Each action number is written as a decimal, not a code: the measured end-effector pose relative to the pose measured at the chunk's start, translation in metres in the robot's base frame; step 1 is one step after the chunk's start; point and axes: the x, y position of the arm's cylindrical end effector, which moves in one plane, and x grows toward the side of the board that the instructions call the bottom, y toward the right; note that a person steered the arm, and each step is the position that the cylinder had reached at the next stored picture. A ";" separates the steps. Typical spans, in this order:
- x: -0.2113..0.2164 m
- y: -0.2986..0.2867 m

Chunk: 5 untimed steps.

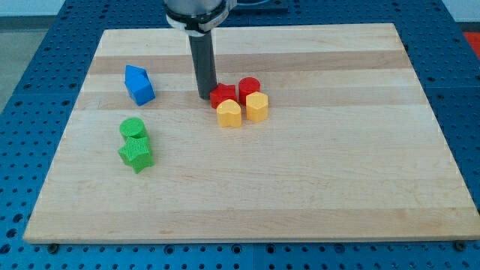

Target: Slightly push the red star and heart towards the bottom side of the board

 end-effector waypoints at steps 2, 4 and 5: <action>0.005 -0.085; 0.006 -0.150; -0.058 -0.169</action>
